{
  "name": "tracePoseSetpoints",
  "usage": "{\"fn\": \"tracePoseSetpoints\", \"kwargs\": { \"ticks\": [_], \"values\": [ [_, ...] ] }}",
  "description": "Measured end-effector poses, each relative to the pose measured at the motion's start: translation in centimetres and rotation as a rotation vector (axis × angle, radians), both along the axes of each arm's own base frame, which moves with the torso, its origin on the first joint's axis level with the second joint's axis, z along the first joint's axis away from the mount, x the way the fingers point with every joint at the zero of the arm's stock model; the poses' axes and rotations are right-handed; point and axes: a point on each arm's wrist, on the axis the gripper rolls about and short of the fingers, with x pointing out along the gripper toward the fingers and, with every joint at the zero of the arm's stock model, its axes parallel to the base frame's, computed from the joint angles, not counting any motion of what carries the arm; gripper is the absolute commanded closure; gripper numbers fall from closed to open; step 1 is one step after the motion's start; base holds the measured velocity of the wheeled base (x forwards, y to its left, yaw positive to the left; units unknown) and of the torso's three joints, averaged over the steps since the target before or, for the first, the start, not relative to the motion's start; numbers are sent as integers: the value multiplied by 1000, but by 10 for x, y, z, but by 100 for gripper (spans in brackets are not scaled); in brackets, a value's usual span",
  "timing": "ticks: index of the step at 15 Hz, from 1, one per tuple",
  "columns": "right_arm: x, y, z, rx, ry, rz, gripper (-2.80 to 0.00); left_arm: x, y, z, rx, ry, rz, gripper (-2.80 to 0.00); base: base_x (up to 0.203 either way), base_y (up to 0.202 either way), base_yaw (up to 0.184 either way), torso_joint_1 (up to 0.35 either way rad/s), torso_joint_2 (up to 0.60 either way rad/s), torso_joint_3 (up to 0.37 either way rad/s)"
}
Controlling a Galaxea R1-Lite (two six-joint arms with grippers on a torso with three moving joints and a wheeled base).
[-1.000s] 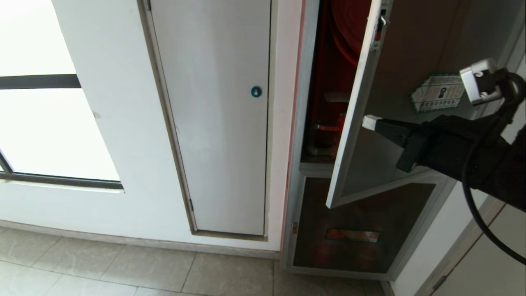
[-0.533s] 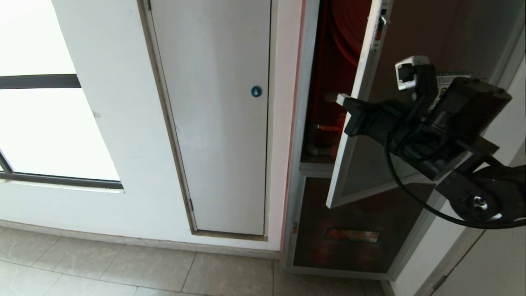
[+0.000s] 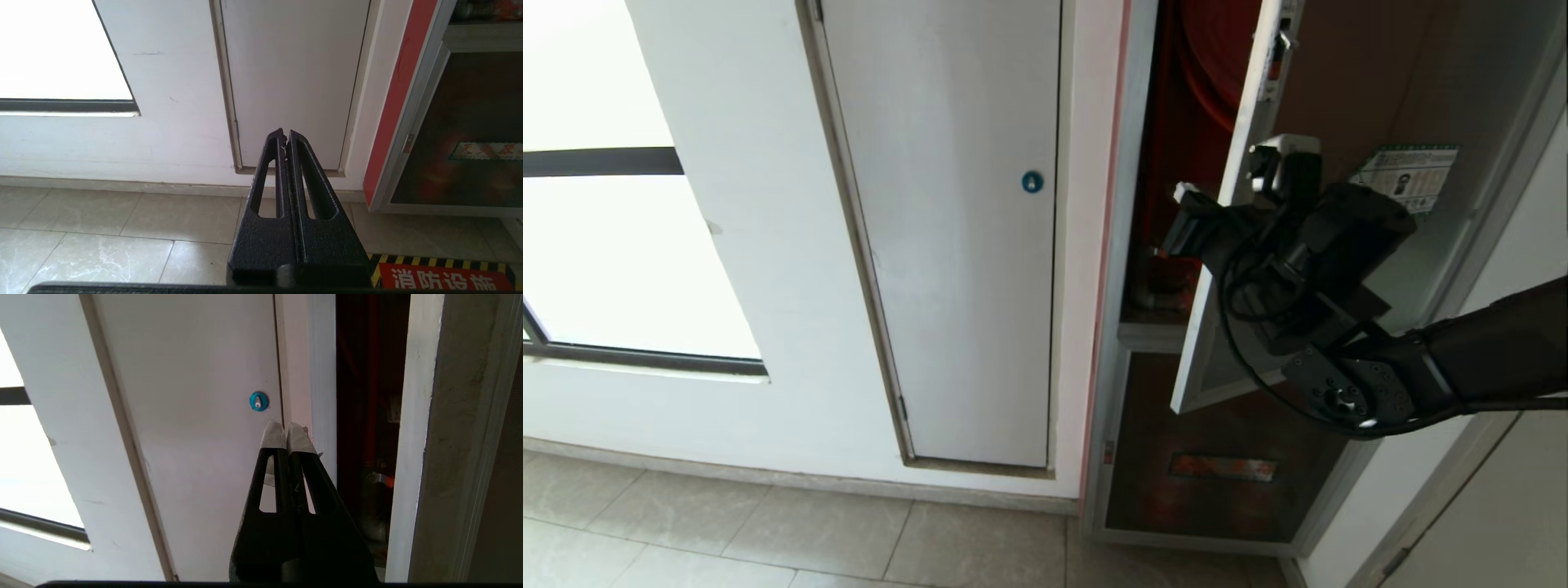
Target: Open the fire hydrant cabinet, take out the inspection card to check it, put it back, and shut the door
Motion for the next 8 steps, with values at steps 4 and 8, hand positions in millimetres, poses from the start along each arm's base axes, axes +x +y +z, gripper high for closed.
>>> {"fn": "tracePoseSetpoints", "kwargs": {
  "ticks": [4, 8],
  "values": [
    [19, 8, 2, 41, -31, -53, 0, 0, 0, 0, 0, 0, 0, 0, 0, 0, 0, 0, 0, 0],
    [30, 11, 3, 72, -43, -101, 0, 0, 0, 0, 0, 0, 0, 0, 0, 0, 0, 0, 0, 0]
  ]
}}
